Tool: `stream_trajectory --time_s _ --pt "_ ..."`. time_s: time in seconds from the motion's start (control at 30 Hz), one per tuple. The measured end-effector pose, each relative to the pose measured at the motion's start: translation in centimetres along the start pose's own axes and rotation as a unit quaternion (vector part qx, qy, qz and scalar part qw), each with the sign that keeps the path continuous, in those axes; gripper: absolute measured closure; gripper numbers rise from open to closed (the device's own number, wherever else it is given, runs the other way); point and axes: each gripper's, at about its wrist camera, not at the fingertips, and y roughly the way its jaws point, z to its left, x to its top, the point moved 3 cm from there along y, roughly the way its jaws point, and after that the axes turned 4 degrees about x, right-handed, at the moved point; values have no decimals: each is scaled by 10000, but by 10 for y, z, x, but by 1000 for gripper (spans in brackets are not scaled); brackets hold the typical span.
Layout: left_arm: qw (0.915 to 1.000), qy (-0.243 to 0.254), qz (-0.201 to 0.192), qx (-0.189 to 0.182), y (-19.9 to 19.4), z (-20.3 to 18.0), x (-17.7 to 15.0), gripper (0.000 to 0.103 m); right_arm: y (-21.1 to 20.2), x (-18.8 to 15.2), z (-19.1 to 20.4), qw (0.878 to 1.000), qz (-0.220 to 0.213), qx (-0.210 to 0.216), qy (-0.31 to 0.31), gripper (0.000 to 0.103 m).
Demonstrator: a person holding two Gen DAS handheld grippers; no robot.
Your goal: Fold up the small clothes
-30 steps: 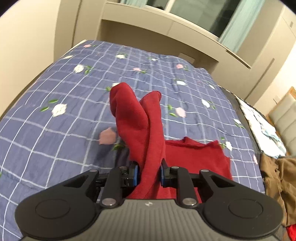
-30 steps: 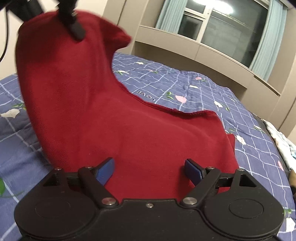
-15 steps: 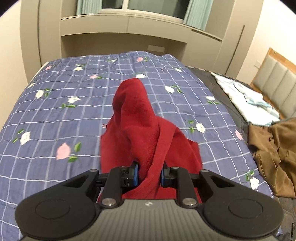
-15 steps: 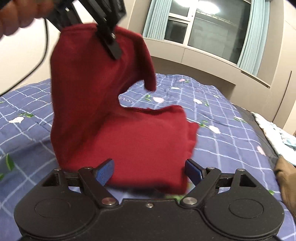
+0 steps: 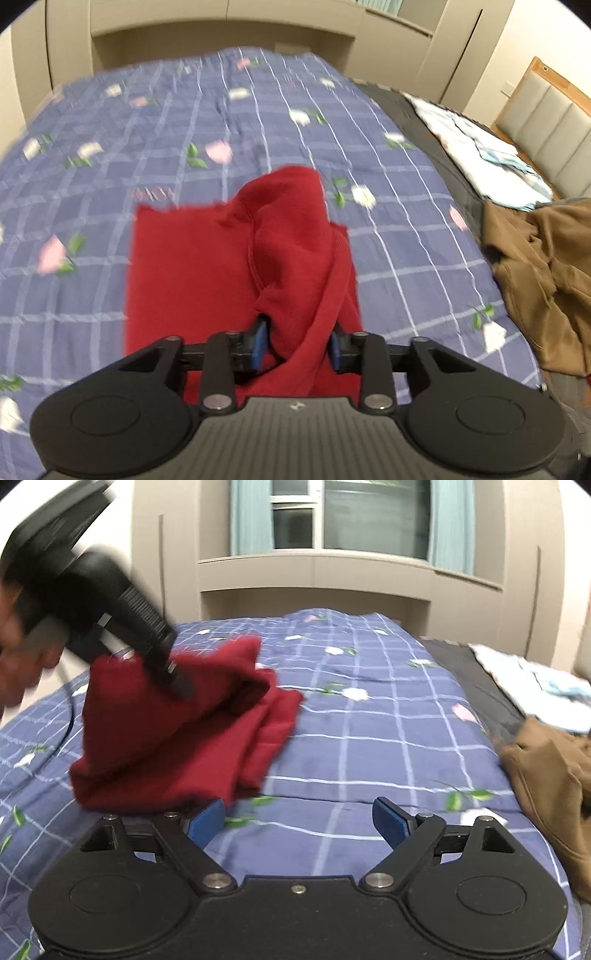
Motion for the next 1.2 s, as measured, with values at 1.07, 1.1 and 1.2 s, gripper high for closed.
stream_trajectory --time_s 1.07,1.1,1.2 --pt "9842 1433 -899 519 -34 -13 -72 85 146 100 -38 9129 855 2582 3045 28" --pt "9837 1442 -959 479 -36 -14 -72 90 148 103 -40 9100 846 2604 3113 28" --pt "9793 1630 -1156 330 -40 -20 -74 98 160 112 -43 9049 903 2613 3236 42"
